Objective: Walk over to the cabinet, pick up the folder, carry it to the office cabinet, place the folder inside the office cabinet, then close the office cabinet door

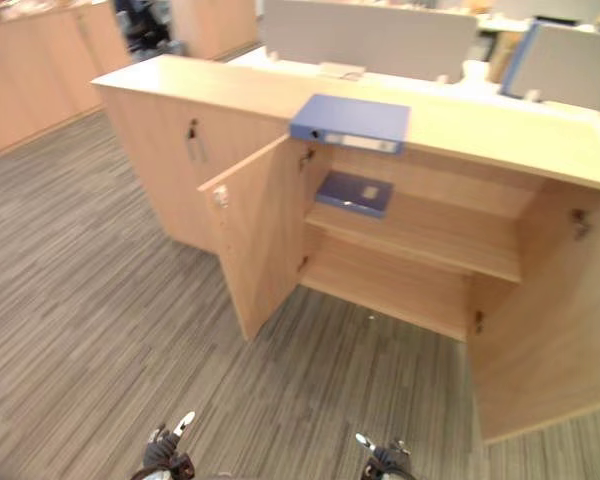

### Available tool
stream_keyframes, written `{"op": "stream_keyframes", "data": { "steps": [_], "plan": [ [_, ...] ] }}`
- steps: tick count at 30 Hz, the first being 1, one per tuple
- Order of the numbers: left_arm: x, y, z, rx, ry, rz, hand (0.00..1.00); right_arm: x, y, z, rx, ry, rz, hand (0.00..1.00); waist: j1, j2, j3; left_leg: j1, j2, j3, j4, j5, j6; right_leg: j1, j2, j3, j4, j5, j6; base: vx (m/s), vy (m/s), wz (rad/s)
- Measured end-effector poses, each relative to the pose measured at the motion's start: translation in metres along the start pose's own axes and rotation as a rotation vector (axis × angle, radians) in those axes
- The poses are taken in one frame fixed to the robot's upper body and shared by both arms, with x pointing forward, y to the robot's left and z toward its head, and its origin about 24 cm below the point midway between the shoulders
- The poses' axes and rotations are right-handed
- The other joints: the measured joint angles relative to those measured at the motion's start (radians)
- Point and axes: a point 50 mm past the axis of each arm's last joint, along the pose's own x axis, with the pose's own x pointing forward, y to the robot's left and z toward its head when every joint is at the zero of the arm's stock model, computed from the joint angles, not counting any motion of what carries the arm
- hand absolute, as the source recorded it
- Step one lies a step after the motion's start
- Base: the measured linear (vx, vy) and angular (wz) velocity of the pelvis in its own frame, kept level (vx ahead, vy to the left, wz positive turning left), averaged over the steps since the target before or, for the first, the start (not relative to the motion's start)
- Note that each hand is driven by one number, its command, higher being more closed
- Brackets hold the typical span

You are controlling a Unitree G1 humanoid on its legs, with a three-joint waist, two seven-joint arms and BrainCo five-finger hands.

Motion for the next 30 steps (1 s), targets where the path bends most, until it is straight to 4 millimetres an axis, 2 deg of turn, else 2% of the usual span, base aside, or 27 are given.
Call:
{"op": "stream_keyframes", "data": {
  "steps": [1,4,6,11,16,18,19,20,21,23,24,25,26,27,28,29,30],
  "plan": [
    [-0.001,0.005,-0.005,0.013,0.022,0.011,0.00,0.001,0.000,0.000,0.002,0.005,-0.002,0.00,-0.004,0.002,0.001,0.023,-0.014,-0.001,-0.038,0.001,0.002,-0.005,0.002,-0.057,-0.036,-0.002,-0.004,-0.01,0.025,-0.95],
    [0.000,0.009,-0.008,0.024,0.038,0.018,0.00,0.001,-0.001,0.001,0.000,0.005,-0.005,0.00,-0.006,0.001,0.003,0.020,-0.005,-0.010,-0.044,0.011,0.006,-0.003,0.046,-0.064,-0.116,-0.003,-0.003,0.02,-0.036,-0.62],
    [0.002,0.006,-0.007,0.072,0.043,-0.008,0.00,0.001,-0.002,-0.001,-0.003,0.011,-0.009,0.00,-0.016,-0.006,0.003,0.016,0.005,-0.041,-0.046,0.023,-0.008,0.017,0.074,-0.080,-0.177,0.015,0.005,0.10,-0.136,-0.18],
    [0.003,0.001,-0.001,0.067,0.028,-0.025,0.00,0.001,-0.011,-0.006,0.007,0.034,-0.035,0.00,-0.028,-0.007,0.030,0.045,0.025,-0.132,-0.076,0.043,-0.015,0.071,0.097,-0.166,-0.146,-0.020,-0.011,0.15,-0.130,0.36],
    [0.003,0.001,-0.001,0.077,0.024,-0.027,0.00,0.001,-0.006,-0.005,-0.001,0.025,-0.026,0.00,-0.022,-0.010,0.026,0.058,0.038,-0.147,-0.073,0.016,-0.033,0.098,0.114,-0.173,-0.163,-0.031,-0.009,0.08,-0.013,0.10],
    [0.003,0.002,-0.001,0.072,0.022,-0.023,0.00,0.000,-0.007,-0.005,-0.006,0.026,-0.026,0.00,-0.025,-0.010,0.030,0.033,0.055,-0.155,0.002,-0.033,-0.041,0.115,0.128,-0.183,-0.183,-0.032,-0.009,0.08,-0.022,0.09],
    [0.003,0.004,0.000,0.064,0.016,-0.018,0.00,0.000,-0.005,-0.006,-0.005,0.027,-0.023,0.00,-0.027,-0.010,0.031,-0.009,0.085,-0.157,0.120,-0.093,-0.053,0.134,0.149,-0.193,-0.200,-0.042,-0.023,0.10,-0.097,0.00],
    [0.003,0.007,0.004,0.029,-0.002,-0.001,0.00,0.000,-0.004,-0.005,-0.005,0.024,-0.020,0.00,-0.024,-0.015,0.036,-0.089,0.121,-0.163,0.319,-0.152,-0.054,0.154,0.170,-0.194,-0.214,-0.066,-0.013,0.09,-0.091,-0.08],
    [0.004,0.008,0.006,0.008,-0.009,0.005,0.00,0.000,-0.004,-0.005,-0.005,0.024,-0.019,0.00,-0.020,-0.013,0.041,-0.135,0.144,-0.167,0.428,-0.169,-0.050,0.166,0.181,-0.193,-0.219,-0.077,-0.007,0.10,-0.095,-0.22],
    [0.003,0.008,0.008,-0.028,-0.021,0.012,0.00,0.000,-0.007,-0.006,-0.022,0.028,-0.021,0.00,-0.007,0.005,0.056,-0.199,0.228,-0.173,0.685,-0.147,-0.039,0.233,0.232,-0.164,-0.247,-0.085,-0.019,0.14,-0.073,-0.38],
    [0.003,0.009,0.008,-0.034,-0.019,0.014,0.00,0.000,-0.006,-0.007,-0.022,0.030,-0.021,0.00,-0.004,0.002,0.057,-0.211,0.235,-0.176,0.736,-0.124,-0.047,0.249,0.237,-0.150,-0.258,-0.087,-0.022,0.15,-0.047,-0.55],
    [0.004,0.010,0.011,-0.042,-0.030,0.014,0.00,0.000,-0.004,-0.010,-0.022,0.043,-0.016,0.00,0.010,-0.014,0.059,-0.254,0.240,-0.178,0.823,-0.093,-0.039,0.269,0.229,-0.124,-0.265,-0.092,-0.031,0.20,0.019,-0.61],
    [0.005,0.008,0.013,-0.041,-0.036,0.007,0.00,0.001,-0.004,-0.009,-0.026,0.046,-0.019,0.00,0.014,-0.021,0.063,-0.275,0.218,-0.176,0.827,-0.155,-0.038,0.279,0.207,-0.098,-0.268,-0.094,-0.034,0.19,0.044,-0.64],
    [0.004,0.007,0.013,-0.044,-0.036,0.003,0.00,0.001,-0.003,-0.007,-0.030,0.046,-0.018,0.00,0.014,-0.020,0.067,-0.292,0.198,-0.176,0.815,-0.185,-0.037,0.278,0.194,-0.083,-0.267,-0.094,-0.034,0.21,0.102,-0.62],
    [0.004,0.005,0.016,-0.053,-0.050,-0.006,0.00,0.003,-0.001,-0.004,-0.032,0.041,-0.012,0.00,0.019,-0.023,0.082,-0.316,0.146,-0.175,0.753,-0.221,-0.030,0.277,0.159,-0.059,-0.264,-0.094,-0.034,0.15,0.154,-0.62],
    [0.004,0.003,0.018,-0.055,-0.059,-0.014,0.00,0.004,0.001,-0.001,-0.036,0.038,-0.009,0.00,0.022,-0.021,0.090,-0.333,0.100,-0.184,0.639,-0.221,-0.030,0.276,0.129,-0.041,-0.255,-0.094,-0.033,0.16,0.177,-0.60],
    [0.004,0.003,0.018,-0.053,-0.058,-0.016,0.00,0.004,0.001,-0.001,-0.037,0.037,-0.009,0.00,0.023,-0.018,0.089,-0.335,0.081,-0.197,0.560,-0.210,-0.037,0.276,0.119,-0.033,-0.252,-0.094,-0.033,0.20,0.224,-0.47]
  ]
}}
